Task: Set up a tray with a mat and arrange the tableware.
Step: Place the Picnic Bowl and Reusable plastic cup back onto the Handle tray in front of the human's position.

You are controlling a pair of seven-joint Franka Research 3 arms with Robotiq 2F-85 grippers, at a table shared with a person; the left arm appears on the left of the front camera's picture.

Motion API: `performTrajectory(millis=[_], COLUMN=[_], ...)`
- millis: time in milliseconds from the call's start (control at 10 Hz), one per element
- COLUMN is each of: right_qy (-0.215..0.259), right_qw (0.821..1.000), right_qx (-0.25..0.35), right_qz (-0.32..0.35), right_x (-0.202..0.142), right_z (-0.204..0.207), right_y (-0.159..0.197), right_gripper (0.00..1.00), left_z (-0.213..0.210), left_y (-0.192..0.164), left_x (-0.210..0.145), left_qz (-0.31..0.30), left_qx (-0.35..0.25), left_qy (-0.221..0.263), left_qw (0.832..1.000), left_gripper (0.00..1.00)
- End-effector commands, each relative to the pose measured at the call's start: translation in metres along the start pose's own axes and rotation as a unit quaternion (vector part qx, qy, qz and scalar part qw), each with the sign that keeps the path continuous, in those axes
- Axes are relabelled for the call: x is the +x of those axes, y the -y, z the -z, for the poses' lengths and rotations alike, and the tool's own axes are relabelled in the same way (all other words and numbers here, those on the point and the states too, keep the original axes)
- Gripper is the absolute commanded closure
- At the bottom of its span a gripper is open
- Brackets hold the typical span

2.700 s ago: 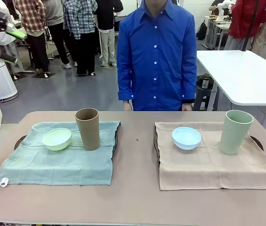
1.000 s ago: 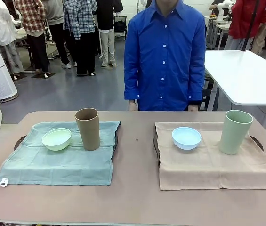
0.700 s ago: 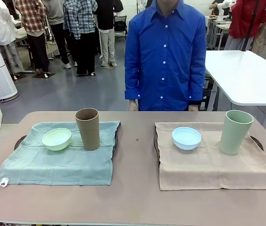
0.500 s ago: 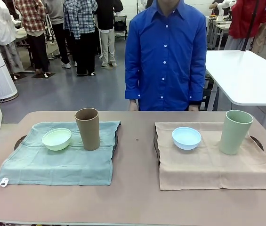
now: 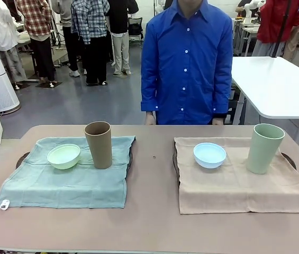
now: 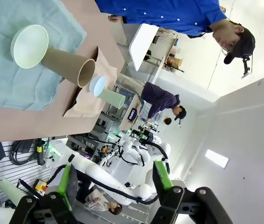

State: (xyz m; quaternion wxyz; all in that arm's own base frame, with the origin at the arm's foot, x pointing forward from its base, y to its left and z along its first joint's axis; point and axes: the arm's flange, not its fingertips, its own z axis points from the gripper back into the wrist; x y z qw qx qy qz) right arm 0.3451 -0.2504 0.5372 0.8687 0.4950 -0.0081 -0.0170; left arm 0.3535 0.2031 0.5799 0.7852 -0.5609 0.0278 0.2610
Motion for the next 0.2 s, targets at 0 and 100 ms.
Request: performTrajectory(millis=[0,100], right_qy=[-0.001,-0.001], right_qw=[1.000,1.000], right_qx=[0.001,0.001], right_qz=[-0.001,-0.001], right_x=[-0.0011,-0.0011], right_z=[0.0003,0.0003], right_y=[-0.0009,-0.0009], right_gripper=[0.00,0.00], left_z=[0.0000,0.0000], left_y=[-0.0016,-0.0016], left_x=[-0.0015,-0.0015], left_qz=[0.000,0.000], left_qx=[-0.003,-0.003], left_qy=[0.003,0.003], left_qw=[1.000,1.000], left_gripper=[0.15,0.15])
